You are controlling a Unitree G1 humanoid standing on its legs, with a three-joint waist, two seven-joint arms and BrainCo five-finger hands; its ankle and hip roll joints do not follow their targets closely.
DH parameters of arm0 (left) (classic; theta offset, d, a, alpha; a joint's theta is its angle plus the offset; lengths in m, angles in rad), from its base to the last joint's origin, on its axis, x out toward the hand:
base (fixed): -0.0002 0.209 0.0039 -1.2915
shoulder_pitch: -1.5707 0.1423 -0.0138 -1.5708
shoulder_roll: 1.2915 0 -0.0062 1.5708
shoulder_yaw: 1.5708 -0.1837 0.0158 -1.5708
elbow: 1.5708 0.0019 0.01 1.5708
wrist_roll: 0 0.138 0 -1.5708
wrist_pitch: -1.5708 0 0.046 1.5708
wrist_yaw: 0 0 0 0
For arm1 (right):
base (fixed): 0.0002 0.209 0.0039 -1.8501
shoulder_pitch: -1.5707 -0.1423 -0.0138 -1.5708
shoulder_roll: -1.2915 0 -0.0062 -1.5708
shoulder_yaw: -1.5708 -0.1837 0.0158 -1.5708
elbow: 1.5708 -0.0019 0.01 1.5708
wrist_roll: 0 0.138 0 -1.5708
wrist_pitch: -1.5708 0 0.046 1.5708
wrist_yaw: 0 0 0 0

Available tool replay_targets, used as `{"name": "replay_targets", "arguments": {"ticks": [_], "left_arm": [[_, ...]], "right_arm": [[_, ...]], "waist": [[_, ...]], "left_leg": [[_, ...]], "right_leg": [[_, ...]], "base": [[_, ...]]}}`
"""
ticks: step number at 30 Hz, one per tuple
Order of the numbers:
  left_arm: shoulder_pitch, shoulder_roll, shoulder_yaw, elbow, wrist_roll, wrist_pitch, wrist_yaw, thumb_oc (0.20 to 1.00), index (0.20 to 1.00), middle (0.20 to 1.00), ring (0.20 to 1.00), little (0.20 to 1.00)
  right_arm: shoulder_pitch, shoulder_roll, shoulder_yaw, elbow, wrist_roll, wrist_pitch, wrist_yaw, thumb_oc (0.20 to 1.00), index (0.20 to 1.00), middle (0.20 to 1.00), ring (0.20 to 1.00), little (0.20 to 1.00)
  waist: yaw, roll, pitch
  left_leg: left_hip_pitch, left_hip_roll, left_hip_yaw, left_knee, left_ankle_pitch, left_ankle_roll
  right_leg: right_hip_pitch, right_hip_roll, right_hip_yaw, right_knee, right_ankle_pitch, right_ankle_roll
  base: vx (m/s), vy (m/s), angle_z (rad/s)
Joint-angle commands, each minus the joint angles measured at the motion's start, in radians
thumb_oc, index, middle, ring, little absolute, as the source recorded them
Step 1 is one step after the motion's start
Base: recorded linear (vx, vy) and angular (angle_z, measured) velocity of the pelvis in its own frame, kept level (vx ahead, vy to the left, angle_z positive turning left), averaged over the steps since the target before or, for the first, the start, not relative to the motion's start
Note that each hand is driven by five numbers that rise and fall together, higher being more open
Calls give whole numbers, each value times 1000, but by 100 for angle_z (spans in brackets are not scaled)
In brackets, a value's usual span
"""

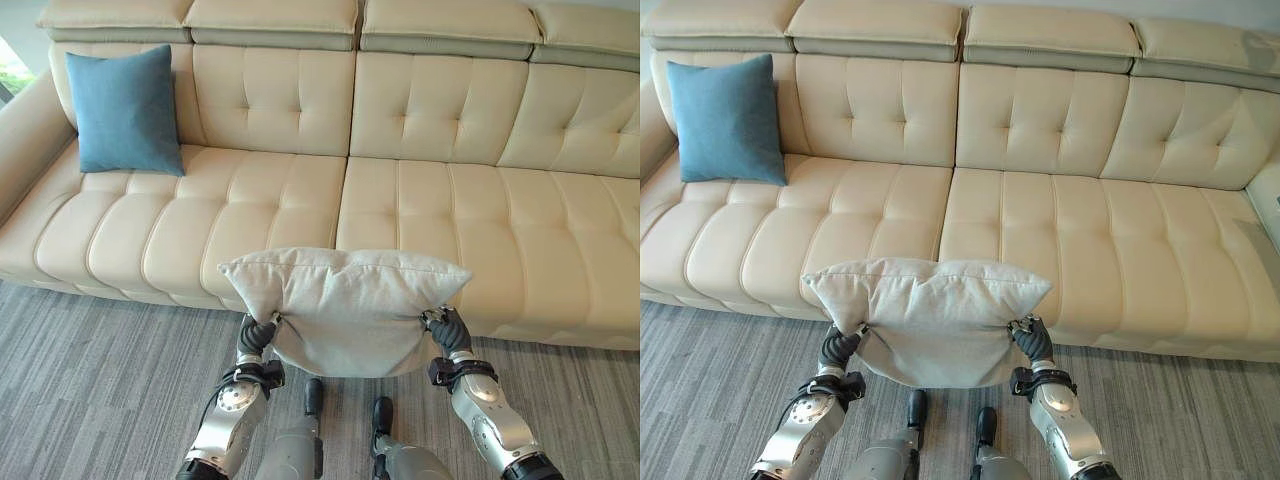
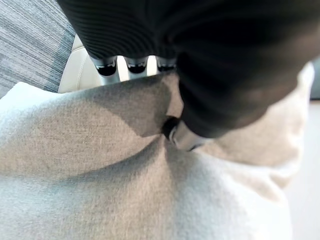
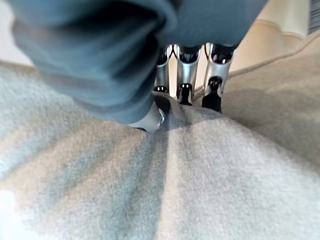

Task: Pick up all the scattered cushions and arrange them neatly on the sofa.

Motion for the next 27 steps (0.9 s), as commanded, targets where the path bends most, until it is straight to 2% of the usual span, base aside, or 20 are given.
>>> {"name": "replay_targets", "arguments": {"ticks": [1,3,4,7,8,10,11,12,14,16,17,19,20,21,23,25,27], "left_arm": [[-72,15,-9,-132,35,-82,-16,200,200,200,200,200],[-76,20,-10,-130,38,-78,-15,200,200,200,200,200],[-81,29,-7,-130,45,-71,-10,200,200,200,200,200],[-80,43,-2,-135,58,-65,-3,200,200,200,200,200],[-74,44,0,-142,68,-63,0,200,200,200,200,200],[-69,43,2,-143,70,-65,-1,200,200,200,200,200],[-67,42,5,-145,67,-67,-1,200,200,200,200,200],[-65,42,12,-148,65,-69,1,200,200,200,200,200],[-50,35,26,-153,60,-67,-2,200,200,200,200,200],[-51,30,42,-154,71,-64,6,200,200,200,200,200],[-48,28,45,-154,78,-64,6,200,200,200,200,200],[-47,10,45,-148,91,-81,-1,200,200,200,200,200],[-38,-4,50,-150,72,-86,-6,200,200,200,200,200],[-38,-4,51,-150,72,-86,-6,200,200,200,200,200],[-31,-15,44,-153,59,-90,-8,200,200,200,200,200],[-26,-22,39,-153,51,-91,-1,200,200,200,200,200],[-15,-24,45,-155,50,-83,-1,200,200,200,200,200]], "right_arm": [[-65,67,7,-87,-37,-57,35,200,200,200,200,200],[-65,70,3,-88,-46,-54,33,200,200,200,200,200],[-61,82,-4,-89,-48,-51,33,200,200,200,200,200],[-68,98,-3,-80,-66,-51,25,200,200,200,200,200],[-65,104,-1,-75,-75,-51,20,200,200,200,200,200],[-61,109,-3,-69,-78,-45,17,200,200,200,200,200],[-61,109,-7,-64,-75,-44,10,200,200,200,200,200],[-66,115,-12,-60,-63,-47,5,200,200,200,200,200],[-69,118,-11,-62,-47,-50,2,200,200,200,200,200],[-70,119,-8,-64,-48,-53,-5,200,200,200,200,200],[-70,116,-9,-64,-51,-52,-11,200,200,200,200,200],[-72,120,5,-50,-46,-59,5,200,200,200,200,200],[-65,114,5,-45,-38,-65,7,200,200,200,200,200],[-65,114,5,-45,-38,-65,7,200,200,200,200,200],[-69,95,8,-41,-33,-65,8,200,200,200,200,200],[-76,85,17,-40,-21,-65,11,200,200,200,200,200],[-76,80,20,-44,-15,-60,20,200,200,200,200,200]], "waist": [[25,-69,-58],[28,-74,-63],[29,-74,-62],[25,-66,-30],[21,-57,-23],[12,-43,-8],[11,-34,1],[13,-28,6],[14,-35,14],[18,-45,11],[15,-44,10],[16,-48,-12],[17,-44,-24],[16,-45,-25],[24,-40,-12],[37,-34,-4],[38,-37,-5]], "left_leg": [[64,-14,17,-26,31,39],[73,-20,20,-26,18,51],[101,-32,22,-33,-6,75],[143,-43,39,-37,-32,107],[160,-43,44,-37,-45,113],[185,-33,43,-37,-54,110],[199,-27,46,-37,-58,106],[208,-22,59,-37,-63,101],[245,-26,74,-37,-81,90],[261,-28,85,-37,-91,78],[268,-25,84,-37,-95,73],[310,-19,71,-1,-135,62],[280,-1,82,206,-136,29],[275,-1,81,210,-136,29],[206,4,81,380,-104,9],[154,-9,49,501,-75,-6],[121,0,48,489,-77,0]], "right_leg": [[201,-19,9,50,-204,74],[189,-29,14,84,-207,82],[141,-47,17,217,-205,100],[25,-85,15,475,-111,125],[1,-91,10,524,-93,121],[-72,-60,26,554,-122,106],[-95,-47,18,526,-138,97],[-107,-35,-3,434,-138,88],[-106,15,-8,148,-63,103],[-113,21,-46,22,-15,122],[-103,20,-51,7,-10,124],[-46,24,-57,12,-14,106],[19,25,-76,4,-27,77],[17,24,-77,2,-26,76],[71,22,-92,-5,-46,56],[102,26,-97,-5,-66,37],[117,26,-90,-5,-84,29]], "base": [[266,206,4],[217,191,-9],[191,235,-23],[159,240,-6],[146,169,-2],[122,96,-37],[130,42,-32],[201,-18,-5],[251,-107,-7],[225,-140,-38],[347,-203,-4],[488,-281,38],[377,-228,47],[306,-199,48],[130,-120,43],[152,-118,27],[142,-96,-37]]}}
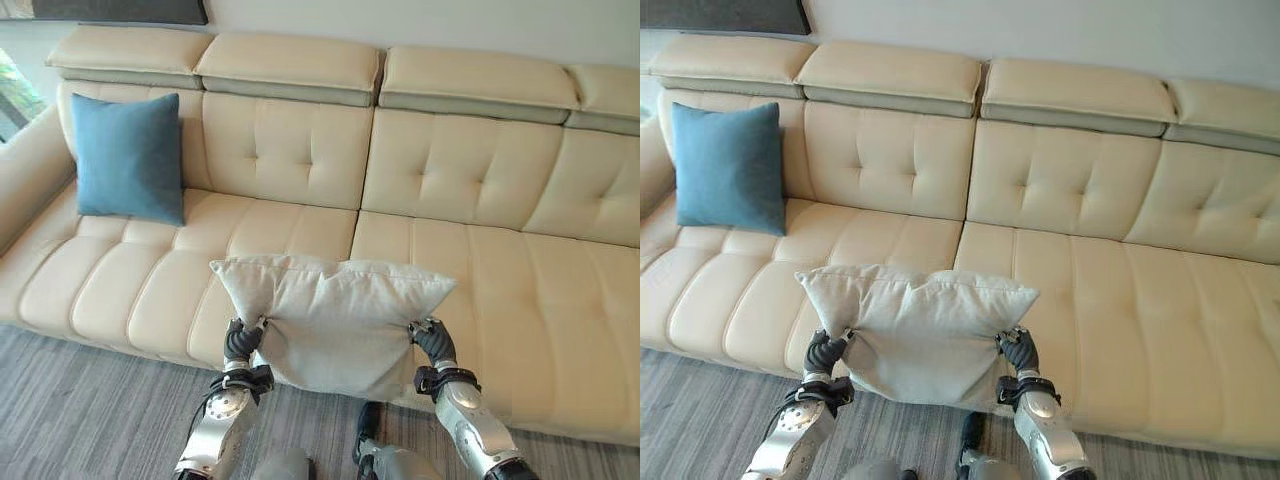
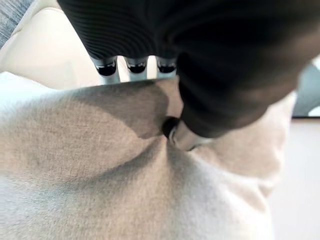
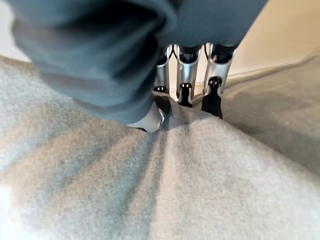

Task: Pick up all the scattered cushions and arrange them neatly on the sofa.

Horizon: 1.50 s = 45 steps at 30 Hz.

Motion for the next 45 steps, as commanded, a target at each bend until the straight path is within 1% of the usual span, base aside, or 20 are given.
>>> {"name": "replay_targets", "arguments": {"ticks": [1,3,4,5,6,7,8,9,11,13,19,27,28,32,33,34,35,40,43,45], "left_arm": [[-81,3,-17,-127,12,-84,-24,200,200,200,200,200],[-72,6,-19,-131,11,-78,-27,200,200,200,200,200],[-71,7,-22,-133,13,-75,-25,200,200,200,200,200],[-69,7,-29,-133,13,-72,-24,200,200,200,200,200],[-66,5,-33,-133,12,-71,-26,200,200,200,200,200],[-68,2,-37,-132,19,-67,-23,200,200,200,200,200],[-71,2,-40,-129,21,-65,-24,200,200,200,200,200],[-69,-1,-46,-118,23,-66,-25,200,200,200,200,200],[-70,0,-56,-116,25,-66,-28,200,200,200,200,200],[-65,6,-64,-116,27,-60,-33,200,200,200,200,200],[-102,16,-74,-126,43,-58,-16,200,200,200,200,200],[-271,25,-71,-78,68,-77,63,200,200,200,200,200],[-336,31,-73,-50,66,-83,87,200,200,200,200,200],[-475,51,-85,6,70,-93,130,200,200,200,200,200],[-554,76,-91,29,77,-94,159,200,200,200,200,200],[-557,76,-91,31,77,-95,159,200,200,200,200,200],[-638,102,-93,58,92,-94,191,200,200,200,200,200],[-740,120,-105,115,106,-95,223,200,200,200,200,200],[-811,126,-127,204,116,-90,243,200,200,200,200,200],[-924,126,-168,331,128,-89,267,200,200,200,200,200]], "right_arm": [[-58,13,12,-104,23,-80,38,200,200,200,200,200],[-51,9,10,-114,26,-79,37,200,200,200,200,200],[-47,6,10,-117,20,-79,31,200,200,200,200,200],[-43,4,11,-118,18,-77,29,200,200,200,200,200],[-38,0,9,-120,16,-75,28,200,200,200,200,200],[-35,-4,4,-126,9,-74,24,200,200,200,200,200],[-30,-8,-3,-131,6,-73,22,200,200,200,200,200],[-20,-6,-6,-136,1,-70,21,200,200,200,200,200],[-17,-6,-7,-140,0,-71,21,200,200,200,200,200],[-10,5,-5,-144,-1,-68,20,200,200,200,200,200],[-58,16,3,-154,-25,-64,-5,200,200,200,200,200],[-224,25,22,-135,-21,-73,-57,200,200,200,200,200],[-281,26,30,-117,-24,-73,-75,200,200,200,200,200],[-400,23,51,-73,-37,-64,-108,200,200,200,200,200],[-461,15,56,-51,-42,-60,-140,200,200,200,200,200],[-463,15,56,-50,-41,-60,-140,200,200,200,200,200],[-525,4,63,-36,-53,-53,-170,200,200,200,200,200],[-620,3,85,6,-69,-42,-199,200,200,200,200,200],[-704,22,108,99,-70,-40,-216,200,200,200,200,200],[-820,38,125,243,-58,-47,-238,200,200,200,200,200]], "waist": [[-19,-23,2],[-20,-30,-6],[-22,-28,-10],[-28,-22,-15],[-32,-17,-17],[-40,-9,-17],[-45,-9,-15],[-51,-1,-25],[-53,4,-31],[-56,4,-47],[-53,-10,-67],[-53,-22,-84],[-54,-23,-84],[-56,-22,-75],[-58,-22,-65],[-58,-22,-65],[-61,-20,-49],[-66,-18,-29],[-65,-20,-6],[-61,-23,15]], "left_leg": [[58,17,27,-226,101,17],[73,31,18,-339,78,26],[92,42,-4,-473,99,24],[95,57,-35,-578,158,18],[100,66,-45,-622,188,11],[91,80,-41,-667,238,-5],[91,83,-27,-660,233,-6],[124,90,-2,-691,233,-13],[141,88,2,-707,231,-16],[175,84,12,-707,202,-14],[202,77,31,-707,170,1],[198,63,46,-707,141,18],[189,60,50,-707,138,21],[152,58,57,-707,142,24],[125,57,57,-707,148,24],[122,57,57,-707,148,24],[85,55,52,-707,158,24],[27,51,48,-707,174,25],[-20,50,49,-707,187,24],[-68,47,46,-707,203,20]], "right_leg": [[97,-46,-39,-26,-181,148],[105,-51,-33,-26,-193,149],[111,-50,-31,-26,-199,150],[112,-47,-33,-26,-206,146],[119,-45,-31,-26,-212,141],[126,-45,-39,-26,-220,139],[133,-49,-38,-26,-224,139],[147,-43,-37,-26,-229,136],[151,-43,-35,-26,-227,138],[168,-47,-31,-26,-229,141],[178,-63,-17,-26,-226,158],[165,-79,-1,-26,-218,179],[154,-82,4,-26,-215,183],[110,-87,15,-26,-203,188],[81,-87,20,-26,-196,190],[79,-88,20,-26,-196,189],[41,-88,24,-26,-186,192],[-23,-86,34,-26,-166,192],[-74,-87,41,-26,-152,195],[-126,-87,45,-26,-135,198]], "base": [[145,-76,-33],[167,-38,-8],[166,-3,-3],[149,19,-2],[128,45,-3],[115,64,-21],[172,117,1],[138,90,8],[147,118,-3],[178,149,-3],[95,105,4],[73,84,-2],[70,72,-5],[36,71,-13],[-3,48,-17],[-15,62,-10],[-20,31,-5],[3,43,-3],[0,31,-5],[-35,31,-8]]}}
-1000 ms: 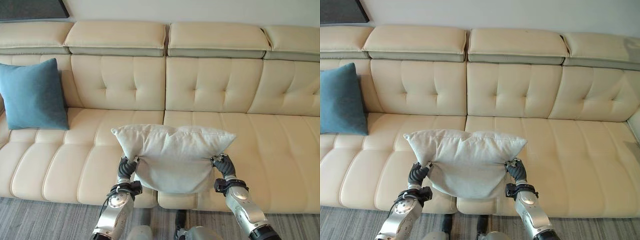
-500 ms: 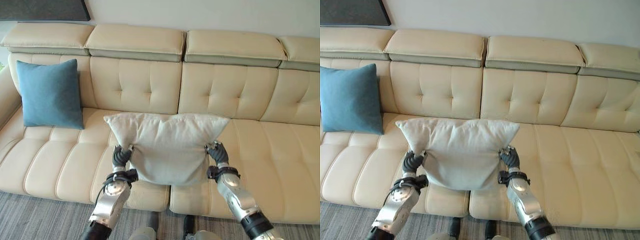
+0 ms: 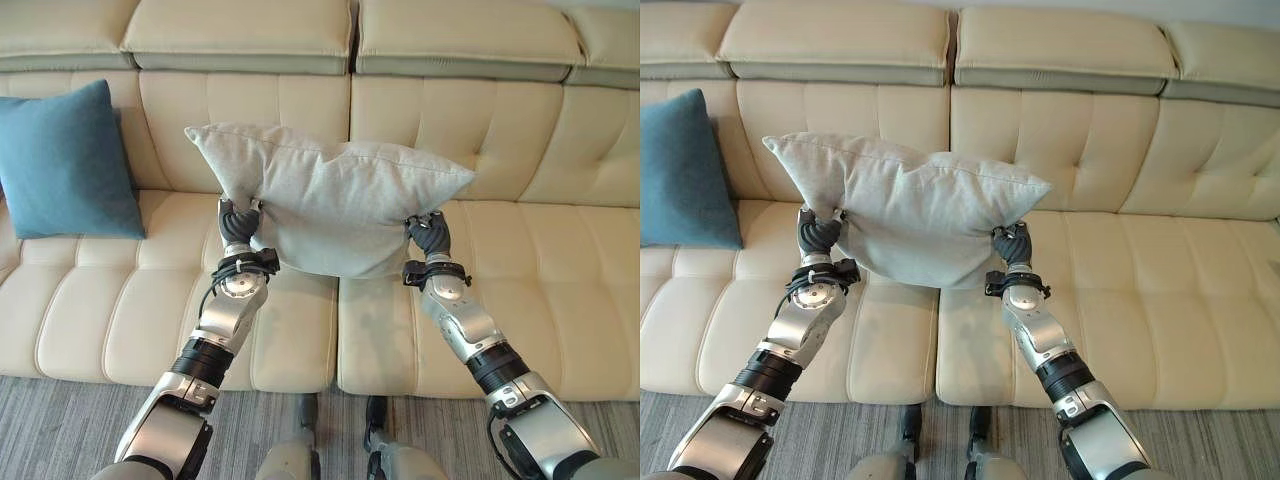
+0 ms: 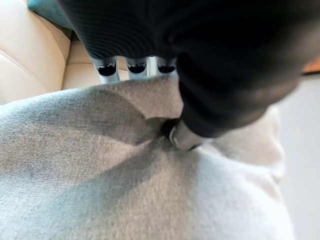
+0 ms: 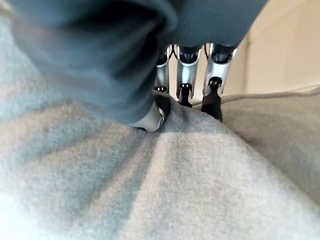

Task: Pick up all the scattered cushions and arrange them neatly on the sofa.

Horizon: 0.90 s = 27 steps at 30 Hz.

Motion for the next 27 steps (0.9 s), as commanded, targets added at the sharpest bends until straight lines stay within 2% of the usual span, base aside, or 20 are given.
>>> {"name": "replay_targets", "arguments": {"ticks": [1,2,3,4,5,6,7,8,9,10,11,13,16,17,18,21,22,24,25,27], "left_arm": [[-290,2,-117,115,90,-81,18,200,200,200,200,200],[-351,-9,-134,209,93,-81,33,200,200,200,200,200],[-422,-42,-178,434,50,-71,-7,1000,1000,1000,1000,1000],[-437,-56,-175,483,14,-75,-22,1000,1000,1000,1000,1000],[-437,-56,-175,483,14,-75,-22,1000,1000,1000,1000,1000],[-461,-99,-132,606,-188,-91,-93,1000,1000,1000,1000,1000],[-479,-90,-94,639,-292,-90,-135,1000,1000,1000,1000,1000],[-485,-78,-80,649,-311,-88,-148,1000,1000,1000,1000,1000],[-470,-32,-33,659,-388,-80,-188,1000,1000,1000,1000,1000],[-442,21,7,660,-404,-73,-202,1000,1000,1000,1000,1000],[-440,21,7,660,-404,-72,-203,1000,1000,1000,1000,1000],[-207,149,135,585,-379,-60,-250,1000,1000,1000,1000,1000],[-89,155,183,514,-365,-61,-259,1000,1000,1000,1000,1000],[29,137,220,418,-352,-66,-265,1000,1000,1000,1000,1000],[37,135,222,412,-350,-64,-263,1000,1000,1000,1000,1000],[227,100,281,295,-311,-57,-274,1000,1000,1000,1000,1000],[352,79,323,239,-278,-40,-298,1000,1000,1000,1000,1000],[408,63,334,212,-259,-31,-304,1000,1000,1000,1000,1000],[486,39,349,186,-225,-11,-334,1000,1000,1000,1000,1000],[520,27,350,183,-204,4,-346,1000,1000,1000,1000,1000]], "right_arm": [[-255,76,37,76,-49,-76,-16,200,200,200,200,200],[-307,77,41,174,-62,-78,-36,200,200,200,200,200],[-378,86,64,377,-86,-53,-26,928,928,928,928,928],[-390,98,57,422,-66,-45,-9,1000,1000,1000,1000,1000],[-390,98,57,422,-66,-45,-9,1000,1000,1000,1000,1000],[-410,112,47,553,-28,-12,24,1000,1000,1000,1000,1000],[-405,99,2,601,27,-7,35,1000,1000,1000,1000,1000],[-403,88,-21,620,50,-6,38,1000,1000,1000,1000,1000],[-389,37,-65,635,85,-3,40,1000,1000,1000,1000,1000],[-357,-10,-122,640,129,-4,47,1000,1000,1000,1000,1000],[-356,-10,-122,640,130,-4,48,1000,1000,1000,1000,1000],[-160,-115,-269,521,202,-45,74,1000,1000,1000,1000,1000],[-73,-126,-310,437,213,-65,83,1000,1000,1000,1000,1000],[19,-114,-342,365,211,-75,99,1000,1000,1000,1000,1000],[26,-113,-340,360,210,-74,97,1000,1000,1000,1000,1000],[172,-96,-383,248,200,-81,131,1000,1000,1000,1000,1000],[282,-97,-400,159,184,-66,180,1000,1000,1000,1000,1000],[332,-95,-406,133,167,-56,202,1000,1000,1000,1000,1000],[408,-102,-410,92,140,-27,245,1000,1000,1000,1000,1000],[445,-98,-417,56,132,-20,254,1000,1000,1000,1000,1000]], "waist": [[3,-30,55],[7,-32,62],[6,-35,71],[7,-37,75],[7,-37,75],[7,-40,77],[5,-37,76],[4,-36,76],[1,-36,68],[-2,-33,53],[-1,-34,55],[-6,-26,-3],[-4,-23,-21],[-2,-20,-35],[-3,-19,-38],[-1,-16,-61],[-3,-17,-71],[-3,-17,-81],[-4,-19,-88],[-5,-19,-95]], "left_leg": [[-2,14,-6,-6,-70,-53],[-31,14,-8,-6,-60,-57],[-60,14,-10,-6,-47,-62],[-61,14,-10,-6,-47,-62],[-61,14,-10,-6,-47,-62],[-52,13,-12,-6,-48,-61],[-39,10,-10,-6,-55,-60],[-33,10,-10,-6,-59,-59],[-11,9,-6,-6,-71,-55],[12,9,0,-6,-83,-51],[16,9,1,-6,-84,-51],[87,12,18,-6,-112,-46],[109,12,19,-6,-119,-45],[126,12,20,-6,-125,-44],[128,12,21,-6,-125,-44],[152,13,22,-6,-131,-42],[166,15,24,-6,-133,-41],[172,15,24,-6,-135,-40],[181,15,24,-6,-137,-39],[186,16,25,-6,-138,-38]], "right_leg": [[20,-54,-15,-5,-130,101],[-10,-56,-18,-5,-119,105],[-39,-58,-20,-5,-109,114],[-41,-59,-20,-5,-108,116],[-41,-59,-20,-5,-108,116],[-32,-62,-19,-5,-110,118],[-20,-63,-17,-5,-113,120],[-14,-64,-17,-5,-113,121],[1,-64,-14,-5,-116,120],[20,-65,-14,-5,-121,121],[23,-65,-14,-5,-122,121],[88,-66,-13,-5,-141,121],[110,-66,-14,-5,-146,121],[127,-65,-16,-5,-149,122],[128,-65,-16,-5,-150,122],[152,-64,-18,-5,-155,121],[164,-63,-19,-5,-157,120],[171,-62,-18,-5,-158,119],[179,-62,-19,-5,-160,118],[184,-62,-19,-5,-161,118]], "base": [[-48,38,-3],[-33,52,-1],[-16,52,3],[-2,39,3],[13,33,7],[20,41,6],[13,49,3],[21,43,-2],[45,40,-4],[53,31,-11],[101,40,-15],[135,33,-11],[56,7,-7],[34,6,2],[35,7,1],[0,0,0],[0,0,0],[-18,-2,0],[-36,-5,1],[-49,-8,-1]]}}
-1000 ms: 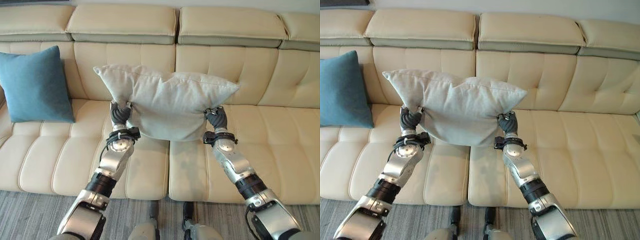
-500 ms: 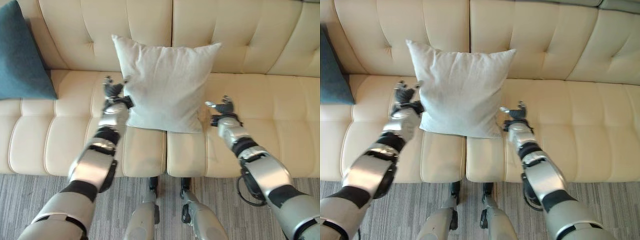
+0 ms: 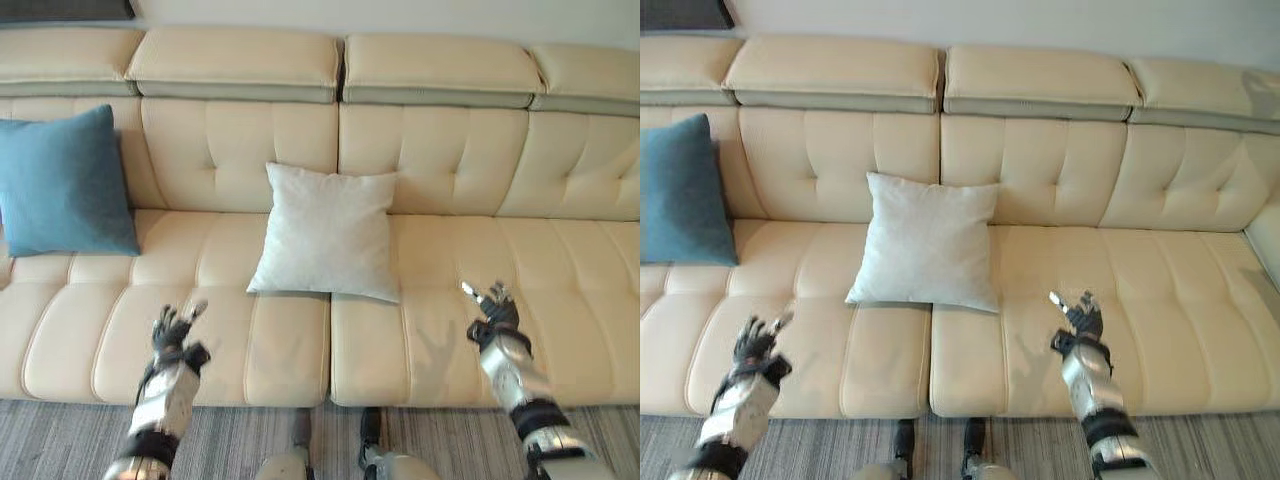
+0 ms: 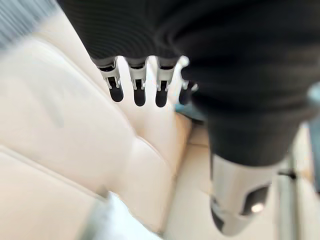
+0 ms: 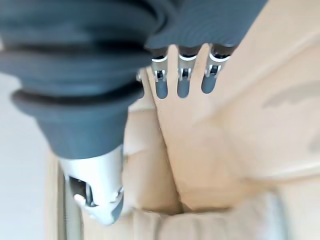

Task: Pick up all the scattered cushions and arrange them neatly on the sofa.

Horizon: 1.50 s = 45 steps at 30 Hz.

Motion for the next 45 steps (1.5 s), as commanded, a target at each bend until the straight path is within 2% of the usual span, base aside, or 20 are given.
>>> {"name": "replay_targets", "arguments": {"ticks": [1,4,8,16,19,20,24,26,27,28,30,32,33,38,39,40,43,45], "left_arm": [[-46,18,-7,38,140,5,-49,1000,1000,1000,1000,1000],[10,-11,-9,-2,183,18,-65,1000,1000,1000,1000,1000],[60,-55,-60,-21,247,41,-108,1000,1000,1000,1000,1000],[74,-64,-109,8,295,59,-137,1000,1000,1000,1000,1000],[91,-62,-117,-5,307,58,-145,1000,1000,1000,1000,1000],[93,-60,-120,-17,322,59,-149,1000,1000,1000,1000,1000],[67,-64,-135,-12,332,53,-149,1000,1000,1000,1000,1000],[50,-60,-138,-17,344,49,-156,1000,1000,1000,1000,1000],[54,-61,-139,-36,357,46,-165,1000,1000,1000,1000,1000],[54,-61,-138,-36,357,47,-165,1000,1000,1000,1000,1000],[60,-66,-135,-42,349,51,-171,1000,1000,1000,1000,1000],[57,-69,-135,-42,346,52,-170,1000,1000,1000,1000,1000],[52,-76,-139,-47,344,57,-171,1000,1000,1000,1000,1000],[55,-70,-160,-70,377,68,-187,1000,1000,1000,1000,1000],[59,-70,-163,-75,385,71,-189,1000,1000,1000,1000,1000],[58,-69,-163,-75,385,71,-189,1000,1000,1000,1000,1000],[56,-65,-156,-73,401,77,-189,1000,1000,1000,1000,1000],[54,-65,-154,-70,406,79,-189,1000,1000,1000,1000,1000]], "right_arm": [[0,-22,-31,-50,-66,-13,58,1000,1000,1000,1000,1000],[65,-11,-41,-94,-121,-5,76,1000,1000,1000,1000,1000],[149,19,-25,-86,-216,17,93,1000,1000,1000,1000,1000],[191,-3,13,-73,-284,43,112,1000,1000,1000,1000,1000],[179,-44,15,-105,-300,37,115,1000,1000,1000,1000,1000],[177,-61,11,-124,-307,31,118,1000,1000,1000,1000,1000],[166,-81,11,-117,-325,28,106,1000,1000,1000,1000,1000],[160,-86,9,-103,-336,30,107,1000,1000,1000,1000,1000],[163,-74,8,-93,-337,32,110,1000,1000,1000,1000,1000],[163,-74,8,-93,-337,32,110,1000,1000,1000,1000,1000],[171,-52,13,-71,-333,36,117,1000,1000,1000,1000,1000],[173,-46,15,-64,-333,39,120,1000,1000,1000,1000,1000],[180,-30,16,-55,-330,45,121,1000,1000,1000,1000,1000],[200,-12,1,-64,-320,47,121,1000,1000,1000,1000,1000],[197,-5,3,-74,-325,53,120,1000,1000,1000,1000,1000],[197,-4,3,-74,-325,53,120,1000,1000,1000,1000,1000],[184,23,15,-83,-348,65,124,1000,1000,1000,1000,1000],[185,34,16,-79,-352,68,124,1000,1000,1000,1000,1000]], "waist": [[4,4,-42],[3,6,-53],[-4,10,-56],[-18,23,-41],[-19,38,-12],[-18,46,11],[-14,53,34],[-14,46,34],[-16,29,24],[-17,28,21],[-15,26,18],[-19,30,18],[-31,41,15],[-47,53,12],[-45,57,18],[-45,55,17],[-38,36,34],[-33,29,41]], "left_leg": [[74,14,9,2,-119,-27],[78,14,7,2,-119,-26],[96,19,6,2,-117,-27],[109,35,4,2,-101,-38],[107,48,2,2,-77,-48],[85,52,-7,2,-50,-58],[17,46,-40,2,-7,-79],[25,30,-48,2,-18,-65],[34,14,-54,126,-114,-40],[29,14,-55,130,-115,-39],[79,-8,-77,207,-180,-28],[106,-11,-77,220,-193,-26],[164,2,-49,181,-207,-24],[218,4,0,68,-216,-15],[233,-16,-2,11,-209,-1],[231,-18,-1,9,-207,0],[194,-73,4,2,-213,28],[189,-80,15,2,-208,33]], "right_leg": [[79,-59,-27,1,-138,103],[87,-58,-29,1,-141,102],[107,-54,-31,1,-149,96],[123,-36,-24,1,-169,78],[121,-20,-16,1,-180,62],[110,-15,-23,1,-184,55],[66,-17,-51,1,-183,49],[31,-28,-63,1,-175,49],[10,-35,-57,1,-167,49],[7,-36,-58,1,-166,50],[10,-26,-44,1,-155,49],[11,-25,-41,1,-152,50],[13,-19,-45,1,-144,53],[1,-35,-74,1,-98,73],[-19,-42,-72,1,-59,92],[-22,-44,-71,1,-58,92],[-75,-82,-54,1,8,142],[-81,-91,-57,1,12,151]], "base": [[-87,-16,-3],[-64,-18,-3],[-66,-54,-2],[-68,-110,-1],[-99,-160,-1],[-132,-166,0],[-172,-126,8],[-159,-104,39],[-59,-62,24],[-74,-73,11],[-45,11,-8],[-58,84,7],[-74,115,7],[-221,214,10],[-217,190,11],[-363,303,2],[-418,309,-2],[-315,229,3]]}}
